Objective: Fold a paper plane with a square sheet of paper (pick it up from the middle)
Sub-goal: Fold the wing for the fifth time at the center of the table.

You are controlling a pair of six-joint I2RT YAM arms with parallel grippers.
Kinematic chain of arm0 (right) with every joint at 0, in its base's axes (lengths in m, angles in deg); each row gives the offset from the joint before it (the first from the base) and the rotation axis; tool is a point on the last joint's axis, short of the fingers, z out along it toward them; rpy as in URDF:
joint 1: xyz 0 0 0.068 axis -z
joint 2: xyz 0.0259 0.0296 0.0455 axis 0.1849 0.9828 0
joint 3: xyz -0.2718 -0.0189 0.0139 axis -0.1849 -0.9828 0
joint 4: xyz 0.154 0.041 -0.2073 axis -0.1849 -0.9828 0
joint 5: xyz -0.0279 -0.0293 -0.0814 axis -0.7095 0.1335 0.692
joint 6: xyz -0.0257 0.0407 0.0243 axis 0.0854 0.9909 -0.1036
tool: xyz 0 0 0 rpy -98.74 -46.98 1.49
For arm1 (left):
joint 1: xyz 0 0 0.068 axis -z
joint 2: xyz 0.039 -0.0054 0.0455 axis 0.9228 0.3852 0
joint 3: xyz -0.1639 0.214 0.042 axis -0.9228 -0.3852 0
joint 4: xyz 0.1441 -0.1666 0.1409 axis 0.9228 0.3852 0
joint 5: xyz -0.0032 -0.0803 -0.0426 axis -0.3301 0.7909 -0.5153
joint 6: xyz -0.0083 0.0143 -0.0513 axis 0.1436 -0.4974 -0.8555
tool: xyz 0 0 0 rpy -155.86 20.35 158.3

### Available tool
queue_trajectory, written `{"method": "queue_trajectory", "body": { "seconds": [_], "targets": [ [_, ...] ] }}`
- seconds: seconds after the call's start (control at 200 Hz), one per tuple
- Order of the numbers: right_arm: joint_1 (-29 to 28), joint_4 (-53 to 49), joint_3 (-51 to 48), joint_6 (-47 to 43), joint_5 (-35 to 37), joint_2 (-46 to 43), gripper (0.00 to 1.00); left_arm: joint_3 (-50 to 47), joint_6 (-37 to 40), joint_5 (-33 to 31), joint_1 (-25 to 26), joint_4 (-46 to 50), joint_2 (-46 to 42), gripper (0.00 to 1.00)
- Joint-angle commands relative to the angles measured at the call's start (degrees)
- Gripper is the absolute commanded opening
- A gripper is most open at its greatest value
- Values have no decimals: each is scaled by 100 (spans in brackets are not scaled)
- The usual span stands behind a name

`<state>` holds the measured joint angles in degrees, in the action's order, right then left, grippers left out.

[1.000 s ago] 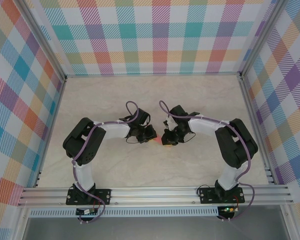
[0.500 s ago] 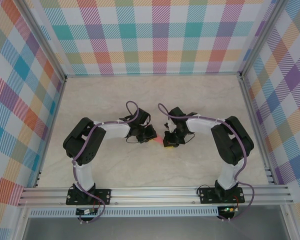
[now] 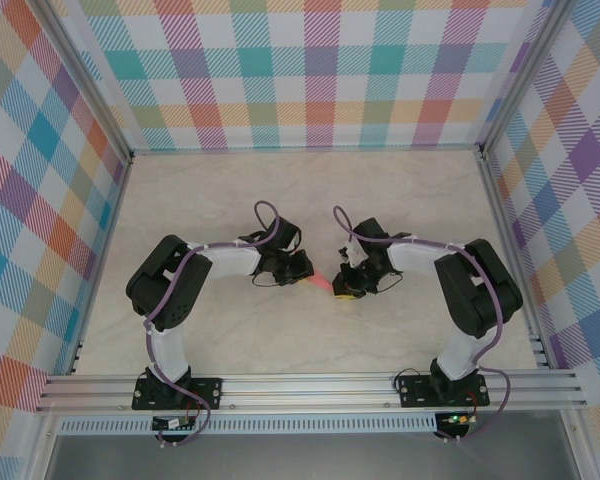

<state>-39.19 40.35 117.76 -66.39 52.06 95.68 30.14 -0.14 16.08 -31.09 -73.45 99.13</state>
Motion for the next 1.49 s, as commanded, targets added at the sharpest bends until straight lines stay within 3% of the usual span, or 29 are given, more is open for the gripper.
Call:
{"method": "queue_trajectory", "body": {
  "seconds": [0.0, 0.165, 0.395, 0.9, 1.19, 1.49],
  "targets": [
    [15, 96, 195, 40, -200, -282, 14, -138, 801, -753, -39, 509, 308, 15],
    [-137, 183, 582, -19, -239, 53, 14, 133, 1678, -760, -65, 730, 363, 15],
    [-360, -44, 1241, -215, -326, 787, 13, 392, 2059, -503, -135, 701, 572, 15],
    [-294, -244, 1125, -218, 137, 1343, 9, 194, 1537, -470, -320, 407, 629, 14],
    [-197, -377, 792, -261, 314, 1038, 8, 200, 1359, -512, -425, 451, 708, 13],
    [-372, -712, 1129, -463, -96, 647, 11, 273, 1359, -440, -428, 507, 845, 13]
  ]
}}
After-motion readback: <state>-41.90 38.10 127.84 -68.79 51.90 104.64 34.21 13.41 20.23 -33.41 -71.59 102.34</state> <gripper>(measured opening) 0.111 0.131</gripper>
